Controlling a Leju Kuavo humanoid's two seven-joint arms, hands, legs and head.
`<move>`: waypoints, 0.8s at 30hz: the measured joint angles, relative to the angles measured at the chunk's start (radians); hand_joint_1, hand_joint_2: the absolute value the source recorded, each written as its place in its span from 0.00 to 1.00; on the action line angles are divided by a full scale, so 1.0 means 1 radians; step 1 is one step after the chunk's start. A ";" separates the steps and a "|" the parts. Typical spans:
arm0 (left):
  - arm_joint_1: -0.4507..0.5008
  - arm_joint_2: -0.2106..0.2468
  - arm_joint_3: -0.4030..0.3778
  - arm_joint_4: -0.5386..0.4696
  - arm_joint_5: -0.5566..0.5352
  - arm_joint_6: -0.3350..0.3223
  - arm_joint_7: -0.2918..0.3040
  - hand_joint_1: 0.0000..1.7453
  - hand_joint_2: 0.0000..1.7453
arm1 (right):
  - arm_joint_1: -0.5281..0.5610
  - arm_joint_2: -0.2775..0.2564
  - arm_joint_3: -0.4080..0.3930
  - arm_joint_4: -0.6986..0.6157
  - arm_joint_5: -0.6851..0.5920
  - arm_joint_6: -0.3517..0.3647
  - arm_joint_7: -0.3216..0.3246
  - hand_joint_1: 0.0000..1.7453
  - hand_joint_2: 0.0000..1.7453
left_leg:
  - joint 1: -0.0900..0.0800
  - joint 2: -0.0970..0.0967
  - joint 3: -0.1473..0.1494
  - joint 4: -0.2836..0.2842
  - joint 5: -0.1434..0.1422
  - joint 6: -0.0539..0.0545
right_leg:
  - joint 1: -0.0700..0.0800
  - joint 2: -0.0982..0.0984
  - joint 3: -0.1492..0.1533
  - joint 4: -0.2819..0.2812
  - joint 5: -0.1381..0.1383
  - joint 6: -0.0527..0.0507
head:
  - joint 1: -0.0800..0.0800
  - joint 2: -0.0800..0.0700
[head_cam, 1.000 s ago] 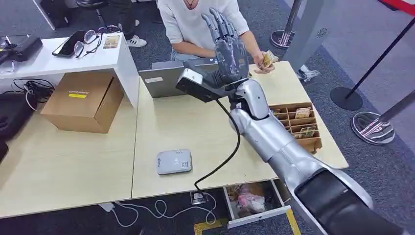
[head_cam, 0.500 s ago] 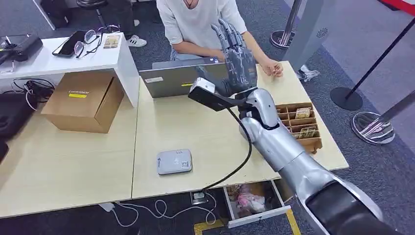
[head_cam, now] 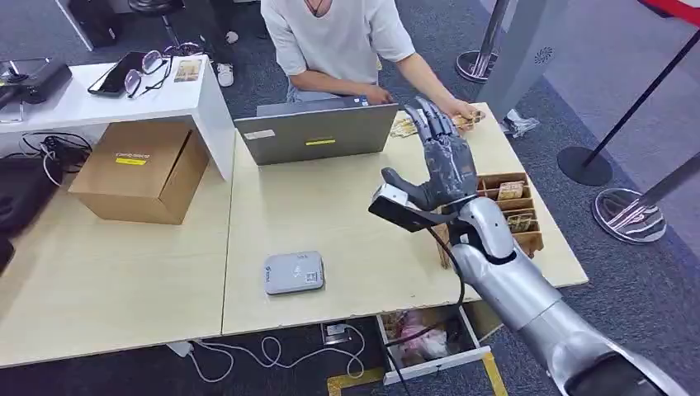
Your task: Pass the card to the sensor for recognition and then transmit it.
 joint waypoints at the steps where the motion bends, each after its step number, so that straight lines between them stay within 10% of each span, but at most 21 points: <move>1: 0.001 0.000 0.002 0.000 0.003 0.000 0.000 0.00 0.00 | 0.010 -0.009 -0.004 -0.008 0.006 0.000 0.004 0.00 0.00 | 0.000 0.000 0.000 0.000 0.000 0.000 | 0.000 0.000 0.000 0.000 0.000 0.000 | 0.000 0.000; 24: 0.026 0.010 0.019 0.000 0.008 -0.019 -0.025 0.00 0.00 | 0.274 -0.153 -0.138 -0.191 0.075 0.030 0.063 0.00 0.00 | 0.000 -0.001 -0.001 0.000 -0.002 0.002 | 0.000 -0.001 0.000 0.000 -0.001 0.001 | 0.000 0.000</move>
